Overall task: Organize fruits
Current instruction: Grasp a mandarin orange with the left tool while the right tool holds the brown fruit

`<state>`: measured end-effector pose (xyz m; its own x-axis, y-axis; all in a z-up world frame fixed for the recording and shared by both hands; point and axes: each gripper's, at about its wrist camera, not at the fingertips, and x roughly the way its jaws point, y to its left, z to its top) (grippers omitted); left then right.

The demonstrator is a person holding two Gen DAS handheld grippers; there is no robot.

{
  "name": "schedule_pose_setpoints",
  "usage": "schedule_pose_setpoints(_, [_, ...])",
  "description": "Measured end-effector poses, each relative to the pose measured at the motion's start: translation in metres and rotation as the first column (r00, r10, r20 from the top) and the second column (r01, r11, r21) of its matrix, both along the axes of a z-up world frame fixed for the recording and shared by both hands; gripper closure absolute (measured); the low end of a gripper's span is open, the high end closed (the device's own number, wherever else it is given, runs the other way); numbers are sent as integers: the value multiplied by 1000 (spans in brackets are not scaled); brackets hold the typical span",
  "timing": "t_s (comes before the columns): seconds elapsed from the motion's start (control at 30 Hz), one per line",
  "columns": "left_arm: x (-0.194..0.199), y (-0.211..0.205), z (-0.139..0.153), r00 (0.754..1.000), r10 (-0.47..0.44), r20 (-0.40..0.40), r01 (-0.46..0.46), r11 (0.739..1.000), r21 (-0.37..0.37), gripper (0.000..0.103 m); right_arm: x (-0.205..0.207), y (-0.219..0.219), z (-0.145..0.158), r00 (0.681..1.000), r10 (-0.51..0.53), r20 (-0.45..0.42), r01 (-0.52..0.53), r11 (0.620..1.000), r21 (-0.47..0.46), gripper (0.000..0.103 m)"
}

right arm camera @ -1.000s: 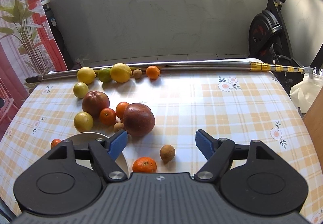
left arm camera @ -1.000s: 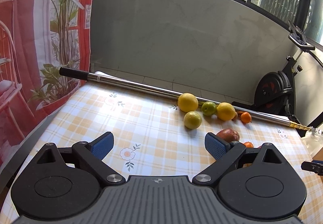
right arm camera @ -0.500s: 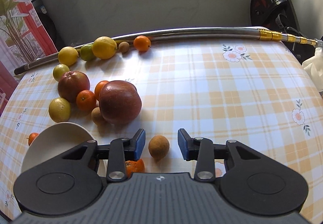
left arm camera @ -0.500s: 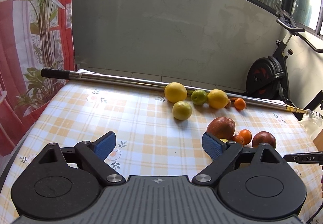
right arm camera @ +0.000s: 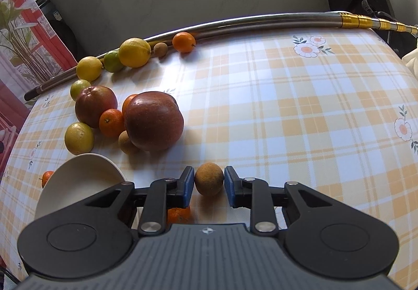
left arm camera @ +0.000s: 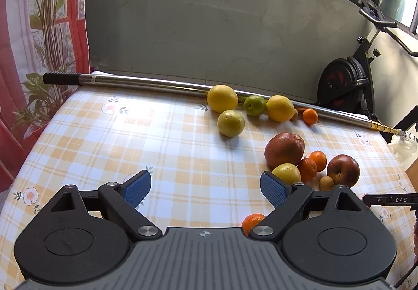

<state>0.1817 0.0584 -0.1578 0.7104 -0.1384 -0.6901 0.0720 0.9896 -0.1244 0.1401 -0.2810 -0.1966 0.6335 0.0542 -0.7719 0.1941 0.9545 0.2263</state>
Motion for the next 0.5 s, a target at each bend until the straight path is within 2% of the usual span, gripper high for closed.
schedule_pose_setpoints(0.2, [11, -3, -14, 996, -25, -89, 24, 1000, -13, 14, -7, 2, 6, 999, -21, 32, 21, 1000, 8, 76])
schedule_pose_setpoints(0.27, [17, -3, -19, 991, -17, -134, 12, 999, -41, 19, -10, 3, 9, 999, -24, 44, 24, 1000, 15, 76])
schedule_pose_setpoints(0.37, [26, -1, -28, 980, 1, -200, -27, 992, -126, 24, -13, 5, 12, 998, -27, 53, 26, 999, 20, 76])
schedule_pose_setpoints(0.5, [38, 3, -40, 959, 29, -281, -103, 962, -252, 27, -15, 6, 14, 998, -31, 57, 31, 999, 12, 76])
